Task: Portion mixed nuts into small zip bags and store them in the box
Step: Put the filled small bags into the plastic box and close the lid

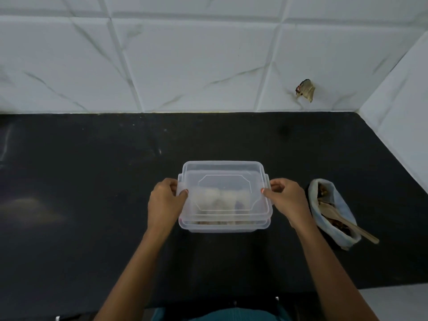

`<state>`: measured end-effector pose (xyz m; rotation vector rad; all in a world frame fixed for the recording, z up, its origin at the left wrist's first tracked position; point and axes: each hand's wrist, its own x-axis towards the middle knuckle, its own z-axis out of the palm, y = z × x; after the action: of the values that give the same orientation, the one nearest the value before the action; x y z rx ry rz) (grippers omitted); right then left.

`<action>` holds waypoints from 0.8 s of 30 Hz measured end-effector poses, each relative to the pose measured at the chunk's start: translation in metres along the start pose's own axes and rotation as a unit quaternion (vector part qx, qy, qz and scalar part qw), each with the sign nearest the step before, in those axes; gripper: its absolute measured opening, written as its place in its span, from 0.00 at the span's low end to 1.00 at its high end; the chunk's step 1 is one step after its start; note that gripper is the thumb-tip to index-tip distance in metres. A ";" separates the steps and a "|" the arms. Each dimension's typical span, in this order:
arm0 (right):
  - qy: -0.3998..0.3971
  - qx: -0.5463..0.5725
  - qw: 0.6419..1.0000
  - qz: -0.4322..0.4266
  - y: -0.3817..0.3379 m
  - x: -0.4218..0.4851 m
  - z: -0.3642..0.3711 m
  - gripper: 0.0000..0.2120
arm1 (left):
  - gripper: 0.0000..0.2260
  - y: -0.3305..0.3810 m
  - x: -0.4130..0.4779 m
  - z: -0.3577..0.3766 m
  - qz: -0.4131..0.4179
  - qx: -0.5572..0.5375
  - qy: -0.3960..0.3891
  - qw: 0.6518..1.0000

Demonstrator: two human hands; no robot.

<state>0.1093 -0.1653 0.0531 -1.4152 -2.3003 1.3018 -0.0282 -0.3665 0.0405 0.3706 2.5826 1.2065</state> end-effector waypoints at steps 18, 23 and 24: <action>-0.023 0.003 0.999 0.022 0.009 -0.015 0.003 0.18 | 0.18 -0.004 -0.017 -0.005 -0.065 -0.042 -0.033 0.996; -0.021 0.003 1.000 0.009 0.007 -0.010 0.000 0.22 | 0.22 -0.001 -0.012 -0.006 -0.074 -0.020 -0.065 0.995; -0.012 0.007 1.000 0.004 0.006 -0.007 -0.001 0.23 | 0.25 0.000 -0.009 -0.007 -0.077 -0.017 -0.073 0.994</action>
<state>0.1169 -0.1691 0.0514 -1.4136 -2.2989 1.3425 -0.0223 -0.3742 0.0463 0.2368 2.4153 1.1248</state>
